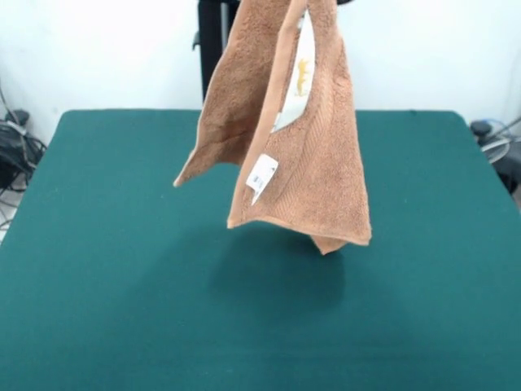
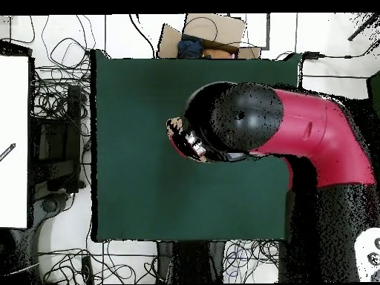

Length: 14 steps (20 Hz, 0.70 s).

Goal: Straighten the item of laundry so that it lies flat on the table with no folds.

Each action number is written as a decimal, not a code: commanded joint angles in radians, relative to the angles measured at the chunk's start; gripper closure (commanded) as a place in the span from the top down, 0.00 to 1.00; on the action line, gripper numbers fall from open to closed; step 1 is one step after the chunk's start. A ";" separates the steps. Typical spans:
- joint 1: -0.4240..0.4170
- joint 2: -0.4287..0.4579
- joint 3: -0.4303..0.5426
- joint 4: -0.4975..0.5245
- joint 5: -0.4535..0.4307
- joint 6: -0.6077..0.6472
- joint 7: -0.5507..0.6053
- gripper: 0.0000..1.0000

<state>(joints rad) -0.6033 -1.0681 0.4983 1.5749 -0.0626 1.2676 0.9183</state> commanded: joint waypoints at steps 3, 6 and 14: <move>-0.004 0.049 0.100 -0.076 -0.070 0.157 -0.155 0.00; 0.000 0.058 0.108 -0.112 -0.085 0.190 -0.141 0.00; 0.009 0.064 0.125 -0.211 -0.106 0.300 -0.132 0.00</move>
<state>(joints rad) -0.6137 -1.0138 0.5438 1.4151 -0.1113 1.4593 0.9183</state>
